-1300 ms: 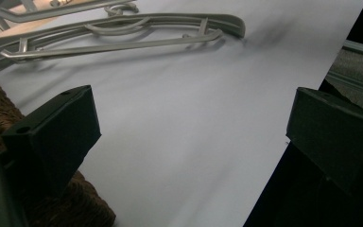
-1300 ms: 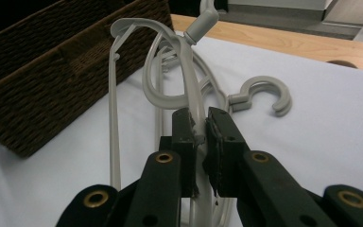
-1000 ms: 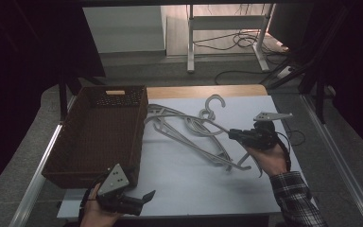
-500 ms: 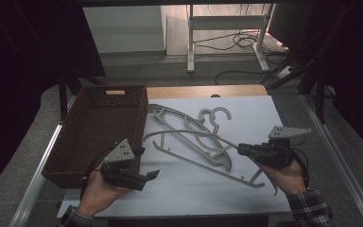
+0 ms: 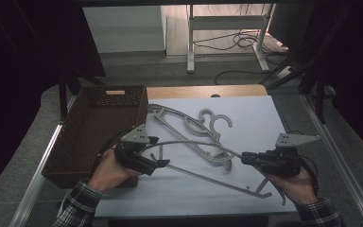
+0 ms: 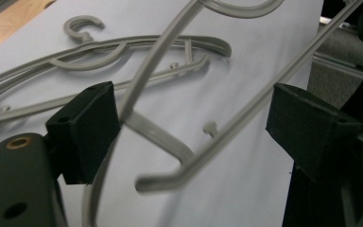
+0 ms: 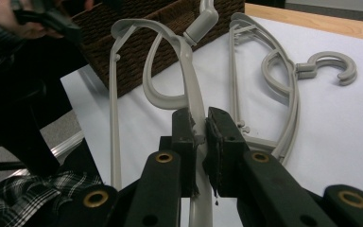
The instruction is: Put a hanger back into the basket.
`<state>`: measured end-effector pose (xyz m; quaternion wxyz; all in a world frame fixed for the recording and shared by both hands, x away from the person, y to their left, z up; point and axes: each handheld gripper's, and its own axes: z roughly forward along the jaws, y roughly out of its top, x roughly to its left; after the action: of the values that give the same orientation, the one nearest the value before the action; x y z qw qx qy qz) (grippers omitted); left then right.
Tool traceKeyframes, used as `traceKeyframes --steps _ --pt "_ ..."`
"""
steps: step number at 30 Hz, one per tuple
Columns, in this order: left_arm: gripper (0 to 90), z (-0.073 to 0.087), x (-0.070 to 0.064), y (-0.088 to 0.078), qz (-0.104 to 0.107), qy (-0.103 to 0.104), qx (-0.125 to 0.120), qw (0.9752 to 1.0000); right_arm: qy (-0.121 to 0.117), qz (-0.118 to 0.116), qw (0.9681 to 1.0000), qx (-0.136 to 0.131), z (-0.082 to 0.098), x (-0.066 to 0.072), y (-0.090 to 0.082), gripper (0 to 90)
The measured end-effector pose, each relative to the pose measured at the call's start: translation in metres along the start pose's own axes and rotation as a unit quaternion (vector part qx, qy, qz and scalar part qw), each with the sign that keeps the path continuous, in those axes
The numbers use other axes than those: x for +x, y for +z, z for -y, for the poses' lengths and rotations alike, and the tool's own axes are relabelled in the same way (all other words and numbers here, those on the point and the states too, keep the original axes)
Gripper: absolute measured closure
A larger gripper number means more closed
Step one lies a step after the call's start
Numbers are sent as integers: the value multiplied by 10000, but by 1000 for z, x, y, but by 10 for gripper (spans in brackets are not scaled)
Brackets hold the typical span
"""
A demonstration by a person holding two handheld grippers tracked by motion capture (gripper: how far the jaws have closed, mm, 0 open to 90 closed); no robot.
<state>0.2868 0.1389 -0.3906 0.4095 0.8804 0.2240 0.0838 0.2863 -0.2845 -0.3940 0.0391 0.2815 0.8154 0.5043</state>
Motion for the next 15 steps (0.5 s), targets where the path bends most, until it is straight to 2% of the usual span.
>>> traceKeyframes --steps 2,5,8,9,11,15 --pt "212 -7 4 7 106 96 63 9999 -34 -61 10000 8 1 2 -1 817" --pt "227 -11 5 12 157 128 95 9997 -38 -73 10000 18 2 2 -1 817" --pt "303 -17 8 16 270 213 156 9993 -79 -113 9999 37 2 3 -2 816" --pt "324 -21 10 19 405 257 190 9987 -84 -124 9999 37 2 3 -2 817" --pt "360 -23 11 21 466 277 205 9983 -108 -135 9998 44 2 4 -2 816" --pt "406 -32 18 27 787 240 241 9963 -142 -177 9997 68 2 5 -1 816"
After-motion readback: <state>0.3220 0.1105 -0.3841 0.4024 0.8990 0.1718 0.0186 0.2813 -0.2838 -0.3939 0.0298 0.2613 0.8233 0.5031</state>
